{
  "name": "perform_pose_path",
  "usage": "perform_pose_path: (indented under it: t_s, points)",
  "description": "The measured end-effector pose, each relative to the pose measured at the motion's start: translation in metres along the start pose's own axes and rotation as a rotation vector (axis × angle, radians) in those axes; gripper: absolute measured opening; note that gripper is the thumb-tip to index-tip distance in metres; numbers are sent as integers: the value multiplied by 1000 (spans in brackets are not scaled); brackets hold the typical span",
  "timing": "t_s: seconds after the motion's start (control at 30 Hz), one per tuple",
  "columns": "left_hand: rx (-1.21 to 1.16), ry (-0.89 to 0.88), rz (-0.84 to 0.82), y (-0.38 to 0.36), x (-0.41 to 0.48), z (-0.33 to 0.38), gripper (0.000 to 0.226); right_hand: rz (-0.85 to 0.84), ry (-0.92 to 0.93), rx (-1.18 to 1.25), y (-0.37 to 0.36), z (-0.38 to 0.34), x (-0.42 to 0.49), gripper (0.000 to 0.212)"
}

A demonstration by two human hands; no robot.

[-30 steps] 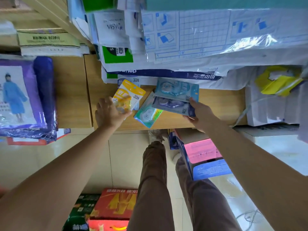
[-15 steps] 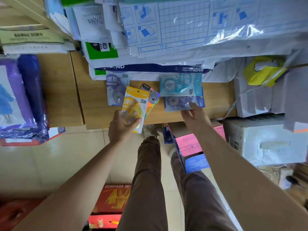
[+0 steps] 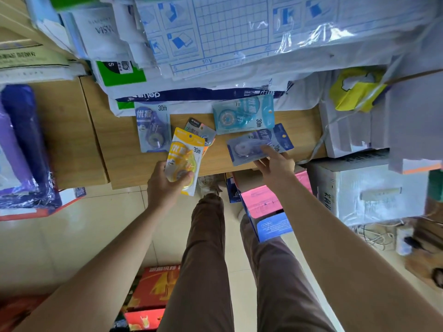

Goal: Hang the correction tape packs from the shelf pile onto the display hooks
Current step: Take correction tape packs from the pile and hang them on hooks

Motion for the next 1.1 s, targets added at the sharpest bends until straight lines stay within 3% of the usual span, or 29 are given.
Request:
perform_pose_path:
  t_s: [0.27, 0.63, 0.77, 0.9, 1.1]
  points:
    - [-77, -28, -87, -13, -29, 35, 37, -220, 202, -343, 35, -52, -38, 17]
    - [-72, -379, -28, 1, -163, 189, 38, -445, 577, -753, 7, -165, -213, 19]
    - [-7, -537, 61, 28, -223, 248, 35, -386, 772, -802, 7, -215, -285, 17]
    - [-33, -644, 188, 66, -277, 298, 36, -291, 966, -876, 7, -261, -352, 36]
    - [125, -817, 346, 123, -351, 369, 32, -268, 1271, -884, -9, -323, -454, 18]
Point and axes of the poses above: each hand's wrist, its own x-axis towards the middle knuckle, its own y-axis out of the back of the hand, z = x × y, the point moved 7 cm from there along x, towards the middle knuckle, and after that the axes turned 10 degrees about -z, right-handed, at the moved point
